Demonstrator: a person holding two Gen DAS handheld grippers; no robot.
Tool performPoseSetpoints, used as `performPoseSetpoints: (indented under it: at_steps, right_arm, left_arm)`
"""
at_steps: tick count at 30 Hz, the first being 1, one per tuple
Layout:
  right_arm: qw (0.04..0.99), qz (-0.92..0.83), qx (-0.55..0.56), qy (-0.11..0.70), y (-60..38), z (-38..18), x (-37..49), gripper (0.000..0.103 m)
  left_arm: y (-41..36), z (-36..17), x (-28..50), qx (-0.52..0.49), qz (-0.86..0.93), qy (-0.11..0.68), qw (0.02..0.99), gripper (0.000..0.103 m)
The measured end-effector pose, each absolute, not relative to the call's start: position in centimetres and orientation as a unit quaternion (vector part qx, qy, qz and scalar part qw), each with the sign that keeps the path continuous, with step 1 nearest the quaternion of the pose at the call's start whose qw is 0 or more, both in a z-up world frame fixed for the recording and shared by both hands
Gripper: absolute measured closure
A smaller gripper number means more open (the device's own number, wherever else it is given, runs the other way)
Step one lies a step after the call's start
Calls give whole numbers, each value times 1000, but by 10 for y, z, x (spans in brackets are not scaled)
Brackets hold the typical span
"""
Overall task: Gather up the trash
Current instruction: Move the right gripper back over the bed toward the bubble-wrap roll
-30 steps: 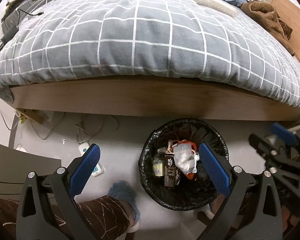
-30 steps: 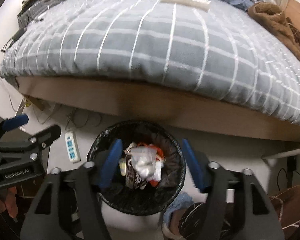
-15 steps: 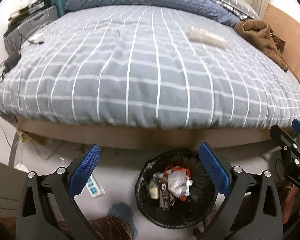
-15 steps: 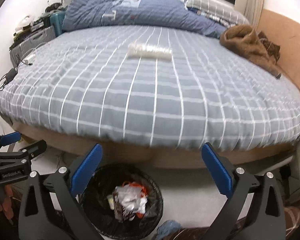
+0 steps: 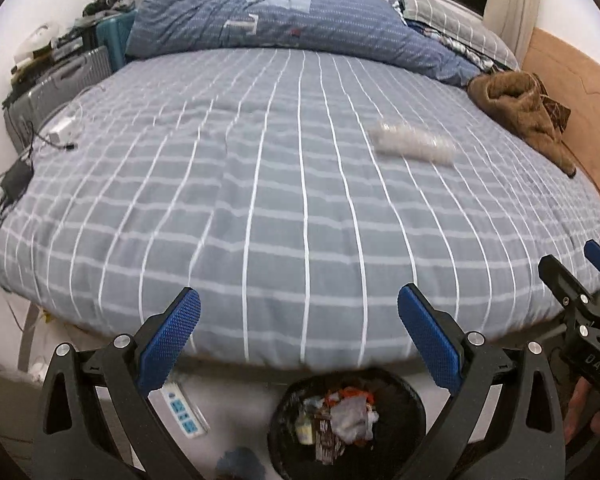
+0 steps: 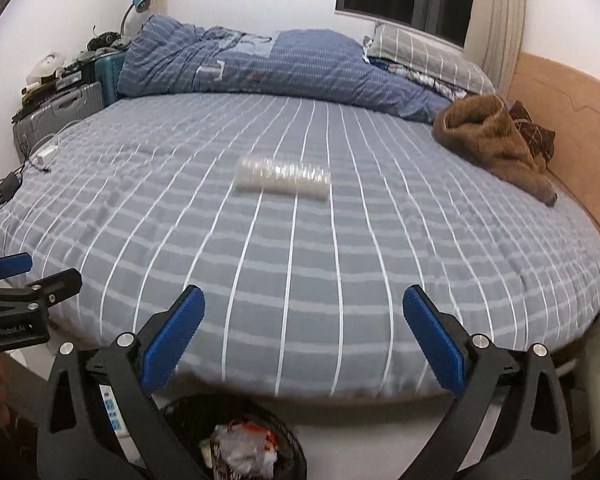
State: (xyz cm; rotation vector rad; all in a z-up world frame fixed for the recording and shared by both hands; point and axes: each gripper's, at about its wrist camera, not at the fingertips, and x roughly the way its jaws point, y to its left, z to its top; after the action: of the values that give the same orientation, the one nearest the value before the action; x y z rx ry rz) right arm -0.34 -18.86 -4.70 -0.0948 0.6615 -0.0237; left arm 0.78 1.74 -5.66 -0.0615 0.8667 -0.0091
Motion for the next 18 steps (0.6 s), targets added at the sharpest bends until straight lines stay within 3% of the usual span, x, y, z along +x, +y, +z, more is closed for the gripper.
performPoseSetpoints:
  at_steps: [18]
  right_arm:
    - [932,23,-32,360,-188,-58,166,8]
  left_arm:
    - [21,-46,152,-13,4,402,916,6]
